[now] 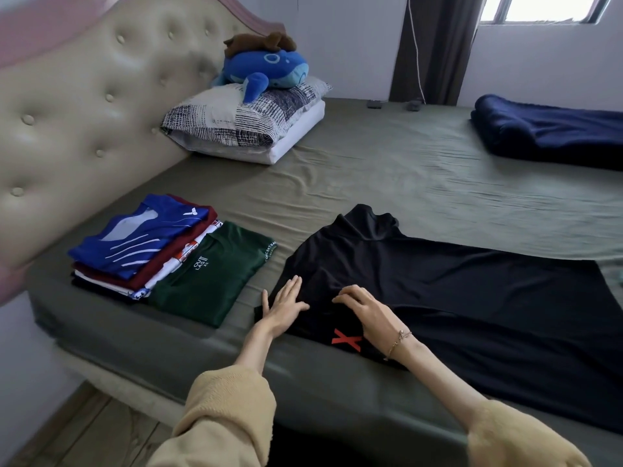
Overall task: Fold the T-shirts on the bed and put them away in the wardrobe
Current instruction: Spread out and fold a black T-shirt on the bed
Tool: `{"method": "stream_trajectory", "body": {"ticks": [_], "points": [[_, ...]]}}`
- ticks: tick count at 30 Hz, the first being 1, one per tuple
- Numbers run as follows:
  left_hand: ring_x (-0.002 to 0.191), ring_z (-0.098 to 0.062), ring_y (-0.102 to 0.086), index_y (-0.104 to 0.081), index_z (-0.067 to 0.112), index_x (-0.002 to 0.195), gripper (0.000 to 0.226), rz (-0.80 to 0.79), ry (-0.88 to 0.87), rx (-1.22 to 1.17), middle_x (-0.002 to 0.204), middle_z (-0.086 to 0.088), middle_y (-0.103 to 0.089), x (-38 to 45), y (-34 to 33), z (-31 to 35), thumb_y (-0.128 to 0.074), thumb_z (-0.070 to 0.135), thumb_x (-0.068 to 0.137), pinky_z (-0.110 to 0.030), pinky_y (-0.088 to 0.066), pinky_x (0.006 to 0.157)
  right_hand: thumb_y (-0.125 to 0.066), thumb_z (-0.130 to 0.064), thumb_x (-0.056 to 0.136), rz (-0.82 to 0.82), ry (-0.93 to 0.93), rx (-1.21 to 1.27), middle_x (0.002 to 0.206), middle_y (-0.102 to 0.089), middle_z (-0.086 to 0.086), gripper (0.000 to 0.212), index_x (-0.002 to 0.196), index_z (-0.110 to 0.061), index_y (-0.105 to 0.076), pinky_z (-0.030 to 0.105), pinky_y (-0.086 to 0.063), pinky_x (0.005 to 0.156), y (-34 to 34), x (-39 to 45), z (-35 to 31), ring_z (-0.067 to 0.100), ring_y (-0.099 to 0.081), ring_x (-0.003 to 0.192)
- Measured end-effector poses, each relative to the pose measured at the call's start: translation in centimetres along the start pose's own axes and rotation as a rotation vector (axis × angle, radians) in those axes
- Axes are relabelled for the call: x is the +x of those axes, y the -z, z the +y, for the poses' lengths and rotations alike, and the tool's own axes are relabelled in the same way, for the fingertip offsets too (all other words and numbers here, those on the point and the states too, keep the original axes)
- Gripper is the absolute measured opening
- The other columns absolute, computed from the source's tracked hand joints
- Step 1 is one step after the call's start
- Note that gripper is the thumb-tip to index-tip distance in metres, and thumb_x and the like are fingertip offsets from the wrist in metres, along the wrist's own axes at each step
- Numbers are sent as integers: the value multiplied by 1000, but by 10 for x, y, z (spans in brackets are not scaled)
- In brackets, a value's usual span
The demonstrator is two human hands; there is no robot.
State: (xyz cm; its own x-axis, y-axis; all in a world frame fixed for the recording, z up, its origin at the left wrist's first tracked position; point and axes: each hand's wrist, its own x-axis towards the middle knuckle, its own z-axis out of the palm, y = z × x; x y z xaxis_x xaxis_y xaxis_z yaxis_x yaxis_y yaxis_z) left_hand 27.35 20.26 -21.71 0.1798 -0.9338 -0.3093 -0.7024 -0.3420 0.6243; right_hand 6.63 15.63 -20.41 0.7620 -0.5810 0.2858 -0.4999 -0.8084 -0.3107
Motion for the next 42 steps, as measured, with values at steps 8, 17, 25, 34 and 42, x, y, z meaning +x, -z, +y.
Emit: {"method": "stream_trajectory", "body": {"ticks": [8,17,25,34,42], "points": [[144,-1,10,5,25,151,63,32,21,133,158,13,11,-1,-4,2,-30,22,98,-42,20,111,-56,18,63,-152,-43,-257,144,-42,-7,86,139,-20,-43,34,-20,114,11,-26,29,6,-33,135],[146,-6,2,4,28,152,66,68,44,79,160,3,-3,-5,-1,9,-33,21,97,-43,18,113,-28,9,81,-271,-212,-309,157,6,-8,79,151,-19,-2,47,15,112,22,-30,20,8,9,144],[144,-14,-12,-23,38,148,48,239,-248,441,156,7,-16,6,9,49,-28,22,103,-56,2,114,10,-38,72,-121,-218,-137,156,-15,-13,84,149,-26,-19,32,10,115,20,-16,-2,-1,-6,143],[140,-17,-18,-37,13,136,37,262,-264,962,145,-6,-30,21,1,67,-22,24,104,-57,6,113,46,-66,48,-336,-263,-196,157,11,-12,118,150,-21,6,51,8,114,4,-32,14,1,16,141],[145,-21,-9,-27,11,144,43,348,-189,794,154,-9,-22,18,-34,83,-22,25,104,-57,7,113,16,-67,66,-343,-317,-44,157,9,-14,97,151,-23,2,49,15,112,18,-28,21,-2,12,141]]}}
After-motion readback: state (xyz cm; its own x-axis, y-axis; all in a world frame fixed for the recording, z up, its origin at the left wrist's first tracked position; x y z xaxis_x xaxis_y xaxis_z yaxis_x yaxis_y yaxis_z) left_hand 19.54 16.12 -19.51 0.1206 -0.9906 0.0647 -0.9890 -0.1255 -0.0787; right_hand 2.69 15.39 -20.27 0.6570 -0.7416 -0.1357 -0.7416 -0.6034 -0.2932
